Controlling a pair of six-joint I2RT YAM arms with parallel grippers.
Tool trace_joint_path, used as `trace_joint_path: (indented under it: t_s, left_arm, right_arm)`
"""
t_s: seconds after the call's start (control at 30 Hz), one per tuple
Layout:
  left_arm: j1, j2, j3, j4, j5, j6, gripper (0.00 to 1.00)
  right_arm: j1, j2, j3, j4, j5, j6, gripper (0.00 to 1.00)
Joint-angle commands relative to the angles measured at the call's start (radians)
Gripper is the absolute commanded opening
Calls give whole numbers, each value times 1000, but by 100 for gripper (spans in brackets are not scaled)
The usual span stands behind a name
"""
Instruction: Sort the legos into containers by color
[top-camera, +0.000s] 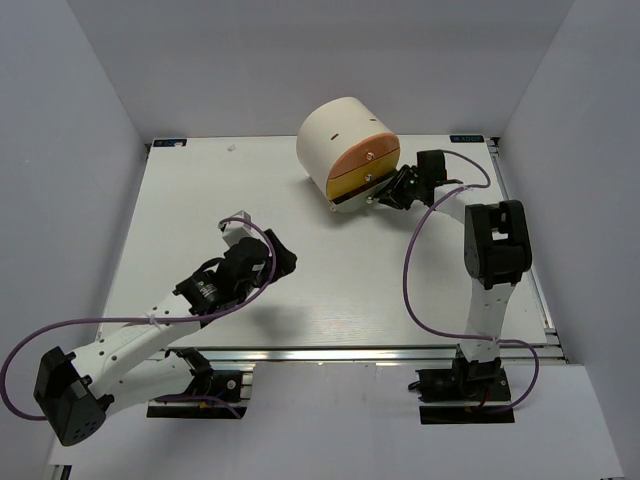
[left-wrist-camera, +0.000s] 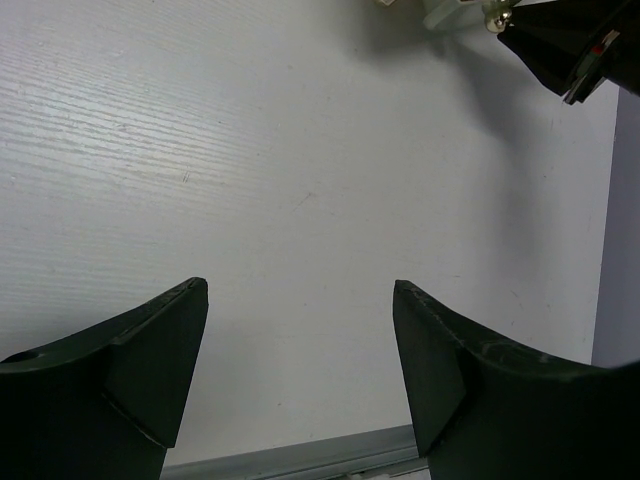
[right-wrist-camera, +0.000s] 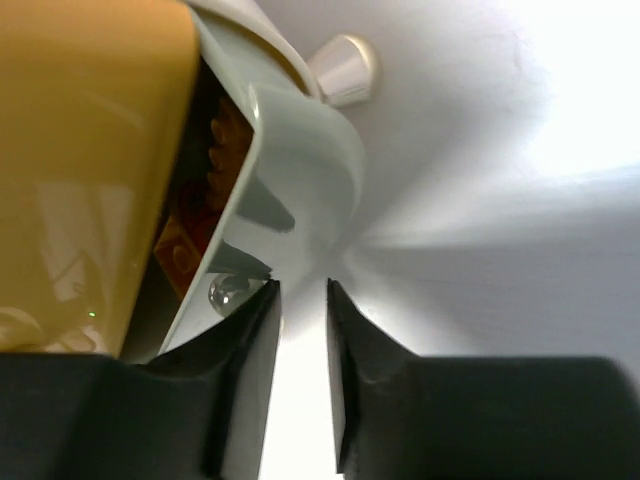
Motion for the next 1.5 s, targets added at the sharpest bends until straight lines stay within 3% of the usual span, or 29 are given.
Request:
trace_joint_path:
  t_s: [0.0,0.3,0.57,0.67,0.7,0.77,0.8,0.83,0.97,1.03,1.07,1.13,1.47]
  left_arm:
    - [-5,-1,37,-1,3,8,84]
    - [-5,-9,42,-18,0,0,84]
    - [-5,1,54,-18,-6,2,85]
    - [-5,-7,49,-18,-9,6,84]
    - [-5,-12,45,-15,-9,8,83]
    - [-5,-25,29,6,-6,13,76]
    - [-5,-30,25,17,-6,20,72]
    - [-5,-41,19,23,-6,25,63]
    - [-5,-38,26,63,3,88,52]
    - [-5,-29,46,77,21,117,58]
    - [-5,-10,52,88,28,132,78]
    - [-5,8,91,95,52,181,98]
    - [-5,76,201,104,113,324,98]
  right_arm:
    - [0,27,67,90,-34,47,32]
    - [0,78,98,142,-44,67,50]
    - [-16,2,15,111,-54,12,50]
    - [-29,-96,-54,42,-16,-138,50]
    - [-35,-124,-77,41,-6,-187,55]
    - [-43,-207,-129,4,11,-357,66]
    - [-49,-233,-141,-2,0,-423,82]
    - [-49,-253,-141,-19,-17,-565,89]
    - [-59,-345,-86,-270,-118,-872,89]
    - [-55,-383,-80,-321,-106,-913,89]
    - [-55,-428,-89,-332,-77,-890,89]
    - [-56,-466,-104,-378,-75,-884,89]
    - [-58,-695,-143,-389,-49,-898,90]
